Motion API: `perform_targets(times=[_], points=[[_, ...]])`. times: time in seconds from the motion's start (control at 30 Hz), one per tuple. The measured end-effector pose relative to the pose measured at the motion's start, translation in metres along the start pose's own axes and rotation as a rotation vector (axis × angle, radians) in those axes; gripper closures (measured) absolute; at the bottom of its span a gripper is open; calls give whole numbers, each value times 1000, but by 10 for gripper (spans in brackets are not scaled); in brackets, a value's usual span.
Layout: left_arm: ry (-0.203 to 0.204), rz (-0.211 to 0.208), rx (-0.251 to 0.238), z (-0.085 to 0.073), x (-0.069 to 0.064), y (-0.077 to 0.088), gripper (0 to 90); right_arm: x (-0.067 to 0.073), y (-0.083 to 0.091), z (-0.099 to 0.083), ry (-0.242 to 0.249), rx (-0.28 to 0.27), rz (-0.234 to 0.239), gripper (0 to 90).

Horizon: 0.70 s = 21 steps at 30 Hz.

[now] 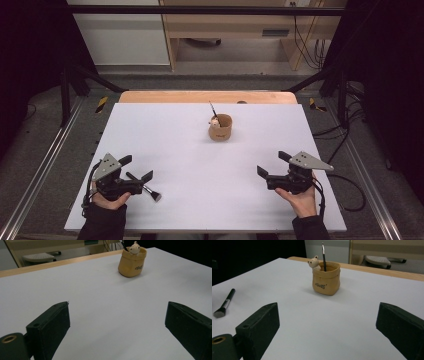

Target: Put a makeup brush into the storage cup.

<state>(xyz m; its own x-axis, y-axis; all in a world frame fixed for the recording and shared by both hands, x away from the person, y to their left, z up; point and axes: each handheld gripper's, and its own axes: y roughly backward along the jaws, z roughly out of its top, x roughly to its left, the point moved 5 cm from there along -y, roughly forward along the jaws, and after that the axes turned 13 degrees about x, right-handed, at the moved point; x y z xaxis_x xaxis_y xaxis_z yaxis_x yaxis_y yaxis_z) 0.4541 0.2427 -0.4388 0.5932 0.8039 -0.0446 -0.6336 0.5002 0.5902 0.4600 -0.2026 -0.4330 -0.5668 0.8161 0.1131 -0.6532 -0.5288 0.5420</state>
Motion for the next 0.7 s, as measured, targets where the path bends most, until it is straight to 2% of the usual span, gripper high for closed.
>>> perform_targets(times=[0.27,0.7], points=[[-5,0,3,0,1,0,52,1,6,-10,-6,-2,-12,50],[-19,-14,15,1,0,-1,53,-2,13,-8,-11,-16,-30,47]])
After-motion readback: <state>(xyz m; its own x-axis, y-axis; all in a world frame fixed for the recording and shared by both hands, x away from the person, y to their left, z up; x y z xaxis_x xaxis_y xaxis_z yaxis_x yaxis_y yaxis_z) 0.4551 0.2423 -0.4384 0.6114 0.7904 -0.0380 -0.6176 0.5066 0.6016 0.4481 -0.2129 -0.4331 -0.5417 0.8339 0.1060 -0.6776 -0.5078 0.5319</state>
